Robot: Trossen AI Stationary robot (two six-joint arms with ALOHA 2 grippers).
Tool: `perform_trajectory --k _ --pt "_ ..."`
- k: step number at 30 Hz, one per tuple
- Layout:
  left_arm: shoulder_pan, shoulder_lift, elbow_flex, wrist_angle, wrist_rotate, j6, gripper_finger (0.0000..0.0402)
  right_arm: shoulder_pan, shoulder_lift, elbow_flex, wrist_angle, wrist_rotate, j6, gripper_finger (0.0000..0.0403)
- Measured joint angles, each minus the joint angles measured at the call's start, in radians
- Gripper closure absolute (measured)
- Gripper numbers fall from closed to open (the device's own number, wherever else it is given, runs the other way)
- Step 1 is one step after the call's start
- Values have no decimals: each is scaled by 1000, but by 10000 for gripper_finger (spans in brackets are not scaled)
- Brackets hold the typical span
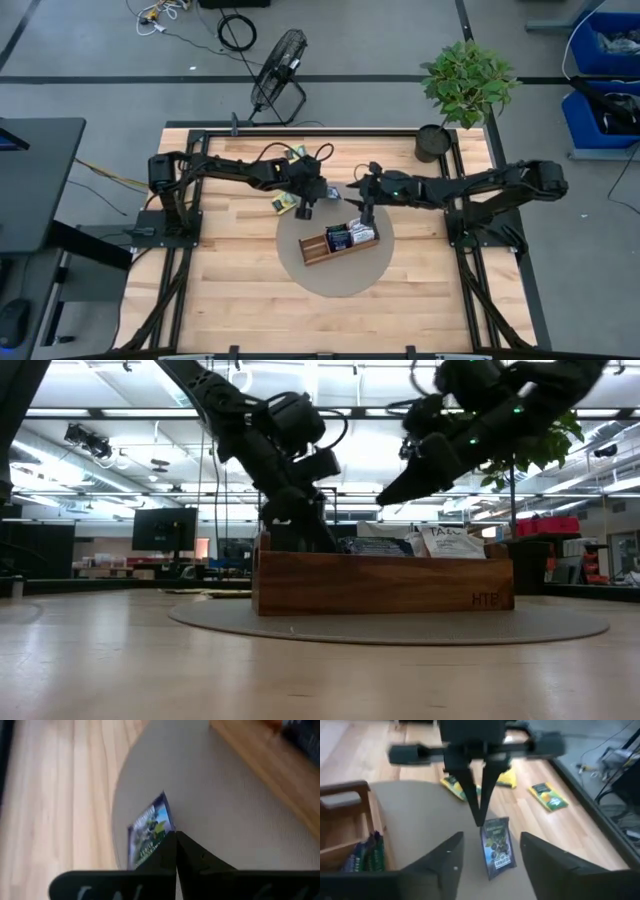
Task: Pick & Place Tea
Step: Put the purple tea bag into the middle section of the wooden organizer
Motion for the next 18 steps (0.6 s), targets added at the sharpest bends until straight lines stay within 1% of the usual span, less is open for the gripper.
perform_trajectory --k 3,5,7,10,18 --pt "2 0 18 -5 7 -5 401 -4 60 52 -41 -6 -20 164" --pt "3 0 23 -8 11 -7 401 -3 96 77 -40 -7 -29 156" --pt "3 0 29 -10 20 -15 401 -3 136 95 -40 -9 -25 155" --pt "3 0 30 -11 27 -25 401 -6 194 114 -42 -51 -7 159" --pt "3 0 30 -12 28 -26 401 -28 332 192 -40 -37 9 170"
